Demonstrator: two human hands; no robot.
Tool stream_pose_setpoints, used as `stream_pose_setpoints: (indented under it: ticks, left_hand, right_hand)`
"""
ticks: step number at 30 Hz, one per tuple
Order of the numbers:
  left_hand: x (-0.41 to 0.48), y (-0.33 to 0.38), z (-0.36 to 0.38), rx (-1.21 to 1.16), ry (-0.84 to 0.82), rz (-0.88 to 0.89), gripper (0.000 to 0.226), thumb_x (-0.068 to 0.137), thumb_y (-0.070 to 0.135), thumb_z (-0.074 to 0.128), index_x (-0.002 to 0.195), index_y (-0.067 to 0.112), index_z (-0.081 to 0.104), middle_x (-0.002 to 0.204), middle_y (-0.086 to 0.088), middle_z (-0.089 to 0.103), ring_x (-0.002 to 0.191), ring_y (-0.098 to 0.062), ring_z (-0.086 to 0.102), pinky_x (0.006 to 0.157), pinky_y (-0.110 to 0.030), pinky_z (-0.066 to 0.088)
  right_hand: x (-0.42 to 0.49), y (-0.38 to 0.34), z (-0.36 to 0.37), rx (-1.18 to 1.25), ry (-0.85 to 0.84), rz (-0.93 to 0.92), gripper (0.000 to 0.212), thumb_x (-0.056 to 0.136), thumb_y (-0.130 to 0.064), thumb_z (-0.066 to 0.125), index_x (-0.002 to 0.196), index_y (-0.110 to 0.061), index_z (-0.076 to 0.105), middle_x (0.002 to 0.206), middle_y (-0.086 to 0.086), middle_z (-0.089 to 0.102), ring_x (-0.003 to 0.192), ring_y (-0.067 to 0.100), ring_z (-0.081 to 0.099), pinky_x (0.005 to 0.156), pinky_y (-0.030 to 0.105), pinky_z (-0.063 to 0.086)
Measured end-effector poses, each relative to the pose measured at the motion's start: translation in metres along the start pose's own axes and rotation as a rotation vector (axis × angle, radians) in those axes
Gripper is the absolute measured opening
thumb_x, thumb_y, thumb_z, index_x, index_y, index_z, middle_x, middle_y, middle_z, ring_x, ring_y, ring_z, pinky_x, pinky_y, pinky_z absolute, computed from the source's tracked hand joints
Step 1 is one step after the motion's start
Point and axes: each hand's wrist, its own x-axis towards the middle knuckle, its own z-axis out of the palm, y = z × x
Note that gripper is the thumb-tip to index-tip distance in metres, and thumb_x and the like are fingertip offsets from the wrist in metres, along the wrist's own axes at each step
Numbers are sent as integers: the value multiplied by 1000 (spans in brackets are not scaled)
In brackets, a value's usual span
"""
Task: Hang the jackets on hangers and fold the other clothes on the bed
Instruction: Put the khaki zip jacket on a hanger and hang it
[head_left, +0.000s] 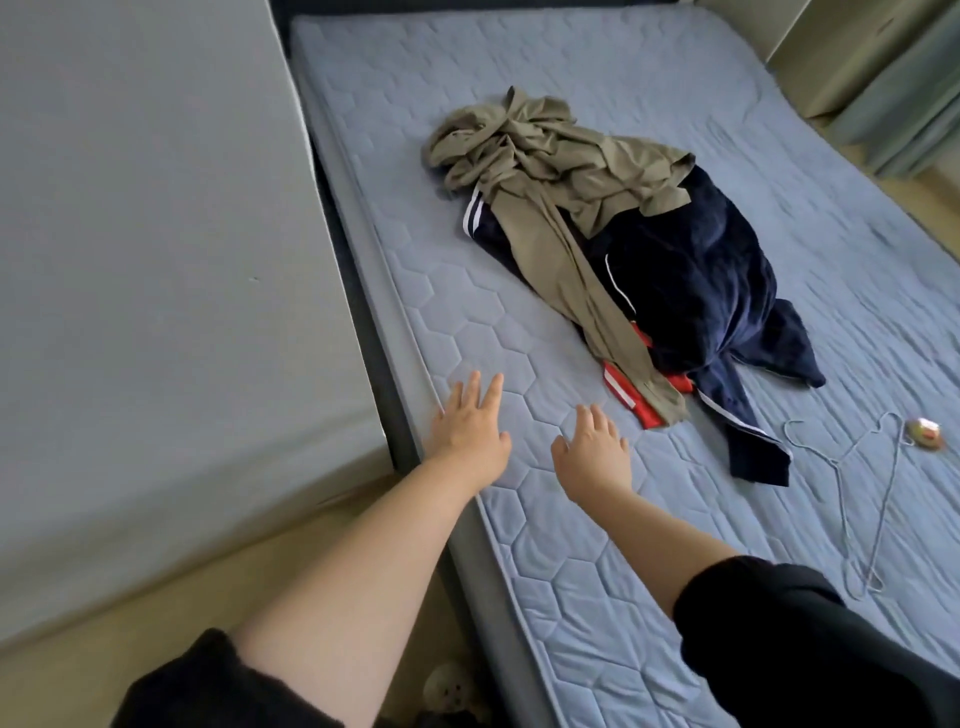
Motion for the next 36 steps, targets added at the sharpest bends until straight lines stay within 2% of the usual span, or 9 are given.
stream_pose_setpoints:
  ticks: [3, 7, 15, 18, 22, 27, 31, 34, 36]
  left_hand:
    - [39, -12, 54, 14, -24, -3, 69, 100, 34, 37, 152, 25, -7, 161, -3, -8, 147, -27, -2, 118, -46, 12]
    - [86, -19, 124, 102, -21, -5, 67, 100, 39, 34, 152, 26, -6, 161, -4, -8, 147, -28, -7, 118, -48, 8]
    - [123, -16, 219, 224, 393, -75, 62, 99, 39, 32, 153, 27, 5, 161, -9, -3, 147, -29, -9, 114, -55, -1]
    - [122, -2, 225, 152, 454, -168, 61, 98, 36, 31, 153, 28, 6, 161, -5, -3, 147, -25, -8, 115, -51, 0]
    - [114, 19, 233, 29, 485, -295, 60, 97, 32, 34, 153, 28, 11, 161, 0, 0, 148, -21, -6, 117, -47, 4]
    - [98, 47, 245, -60, 465, -358, 62, 98, 35, 36, 153, 26, 8, 161, -3, 1, 148, -22, -3, 117, -46, 5]
    - [90, 57, 252, -106, 463, -321, 62, 97, 31, 37, 153, 25, 10, 161, -3, 2, 148, -21, -4, 117, -45, 2]
    - [81, 50, 254, -233, 502, -250, 67, 95, 18, 41, 153, 23, 9, 161, -2, 4, 148, -17, -3, 118, -40, 0]
    - [78, 46, 252, -385, 546, -210, 70, 92, 8, 43, 153, 20, 11, 160, -2, 10, 148, -15, 2, 118, -36, 2]
  right_hand:
    - [42, 19, 49, 77, -82, 43, 60, 98, -33, 37, 151, -17, 14, 159, 4, 13, 145, 24, 15, 114, 48, 22]
    - [74, 53, 120, -102, -192, 49, 65, 98, -48, 30, 153, -28, 1, 161, 0, 1, 147, 21, 1, 115, 58, 9]
    - [104, 81, 186, -197, 58, -148, 84, 79, -59, -4, 153, -21, -7, 161, 9, -8, 147, 24, -10, 115, 54, -4]
    - [107, 86, 187, -161, 65, -198, 74, 92, -56, 14, 153, -20, -4, 161, 10, -5, 147, 26, -7, 115, 54, -3]
    - [105, 93, 170, -102, 81, -281, 69, 95, -53, 29, 153, -21, 9, 159, 10, 11, 145, 29, 10, 115, 50, 8]
    - [124, 120, 123, 94, 252, -415, 38, 93, -27, 47, 127, -14, 53, 131, 10, 46, 124, 31, 39, 100, 41, 30]
    - [163, 153, 85, 80, 429, -161, 48, 89, -20, 48, 137, -13, 42, 147, 10, 31, 133, 31, 29, 108, 44, 21]
    - [184, 180, 74, 34, 225, 49, 62, 95, -32, 44, 150, -19, 18, 154, 11, 23, 140, 32, 21, 111, 51, 20]
    - [190, 186, 70, 99, 140, 26, 65, 96, -34, 47, 151, -20, 15, 149, 14, 31, 137, 35, 28, 105, 48, 30]
